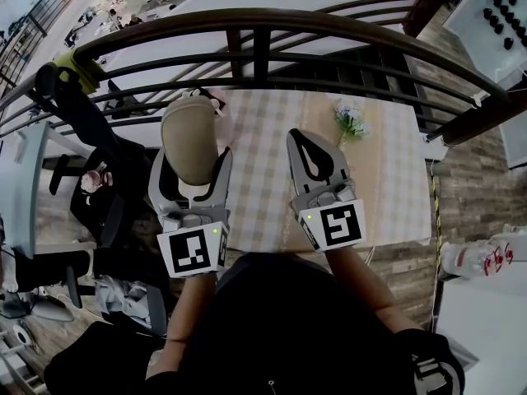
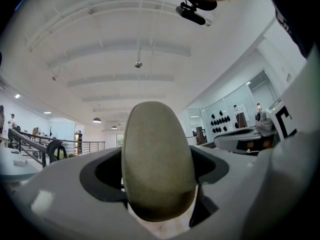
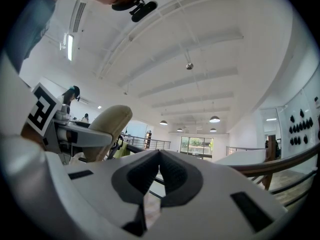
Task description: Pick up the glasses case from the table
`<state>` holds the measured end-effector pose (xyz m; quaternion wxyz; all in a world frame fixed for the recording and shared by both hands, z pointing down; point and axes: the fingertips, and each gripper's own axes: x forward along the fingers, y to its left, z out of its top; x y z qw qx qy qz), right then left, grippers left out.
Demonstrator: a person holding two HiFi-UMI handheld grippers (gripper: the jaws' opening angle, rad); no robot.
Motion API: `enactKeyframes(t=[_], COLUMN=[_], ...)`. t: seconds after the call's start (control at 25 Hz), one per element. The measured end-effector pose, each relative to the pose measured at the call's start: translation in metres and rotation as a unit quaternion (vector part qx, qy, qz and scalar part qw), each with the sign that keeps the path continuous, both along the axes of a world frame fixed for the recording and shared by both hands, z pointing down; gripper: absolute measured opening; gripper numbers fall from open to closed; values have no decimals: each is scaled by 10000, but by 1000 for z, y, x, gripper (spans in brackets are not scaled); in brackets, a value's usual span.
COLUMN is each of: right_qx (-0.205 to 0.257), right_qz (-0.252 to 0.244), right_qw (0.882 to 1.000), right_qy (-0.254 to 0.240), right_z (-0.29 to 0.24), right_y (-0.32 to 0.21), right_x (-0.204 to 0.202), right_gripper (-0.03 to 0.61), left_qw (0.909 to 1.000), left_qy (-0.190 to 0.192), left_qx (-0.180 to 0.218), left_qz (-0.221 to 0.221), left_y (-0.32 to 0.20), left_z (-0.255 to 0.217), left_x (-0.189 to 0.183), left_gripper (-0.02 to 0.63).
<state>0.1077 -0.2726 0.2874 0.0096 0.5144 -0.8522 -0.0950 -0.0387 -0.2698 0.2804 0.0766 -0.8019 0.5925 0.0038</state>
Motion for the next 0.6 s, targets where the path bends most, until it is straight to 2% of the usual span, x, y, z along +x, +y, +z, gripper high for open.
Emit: enactKeyframes(t=[0.6], right_qx=[-46], right_qz=[-26], right_qw=[10000], right_qy=[10], right_z=[3], right_y=[2], right_x=[-1], right_gripper=[8], left_qw=[10000], left_qy=[-15], left_qx=[-25], left_qz=[-27], left_y=[2], left_z=[3], left_x=[-1], left_gripper=[402])
